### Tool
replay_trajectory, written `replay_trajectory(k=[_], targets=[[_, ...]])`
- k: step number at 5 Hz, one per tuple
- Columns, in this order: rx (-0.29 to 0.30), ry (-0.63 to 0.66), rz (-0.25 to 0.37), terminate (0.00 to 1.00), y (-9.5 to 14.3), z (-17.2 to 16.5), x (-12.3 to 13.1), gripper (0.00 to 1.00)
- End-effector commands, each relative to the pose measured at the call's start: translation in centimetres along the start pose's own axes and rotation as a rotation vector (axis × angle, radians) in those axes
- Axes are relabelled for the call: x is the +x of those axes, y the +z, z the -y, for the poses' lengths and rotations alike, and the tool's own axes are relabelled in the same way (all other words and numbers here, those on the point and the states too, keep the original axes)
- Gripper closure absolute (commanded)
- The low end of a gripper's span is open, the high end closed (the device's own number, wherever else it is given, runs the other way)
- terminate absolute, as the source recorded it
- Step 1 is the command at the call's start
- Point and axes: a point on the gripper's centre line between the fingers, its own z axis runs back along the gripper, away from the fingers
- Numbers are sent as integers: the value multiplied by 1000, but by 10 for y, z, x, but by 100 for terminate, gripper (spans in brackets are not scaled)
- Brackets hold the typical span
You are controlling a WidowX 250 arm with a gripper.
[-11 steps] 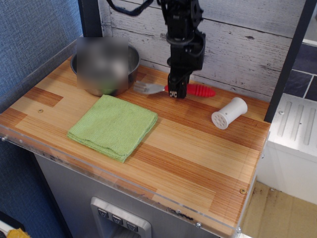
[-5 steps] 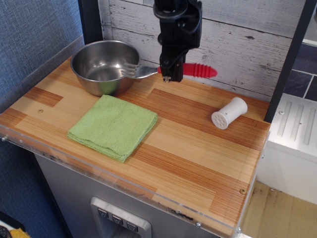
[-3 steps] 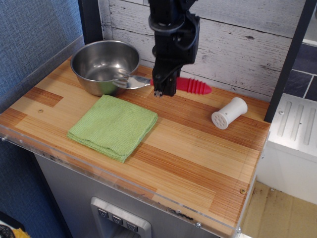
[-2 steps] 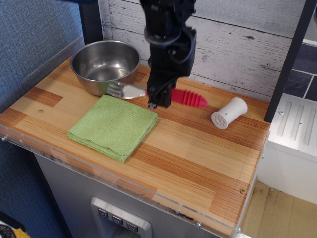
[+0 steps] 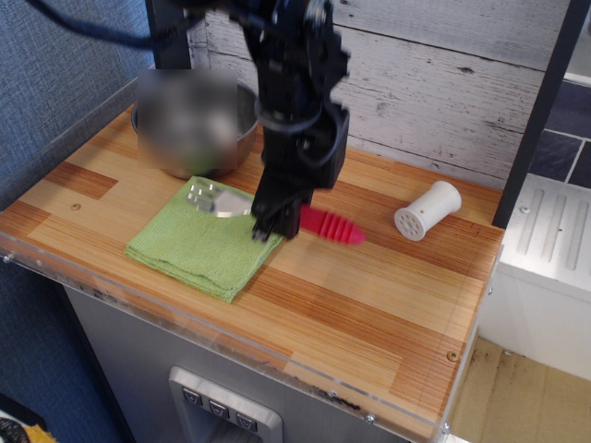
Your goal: Put the top of the fork on the green napkin.
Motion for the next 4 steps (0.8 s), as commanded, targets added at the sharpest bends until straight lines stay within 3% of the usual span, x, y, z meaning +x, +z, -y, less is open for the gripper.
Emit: replay_trajectory(k=[1, 3, 4], targets=[[-32, -87, -17, 0, -10, 15, 4, 100], [-97, -161, 18, 0, -30, 22, 10, 100], [-113, -141, 12, 0, -28, 20, 9, 100]])
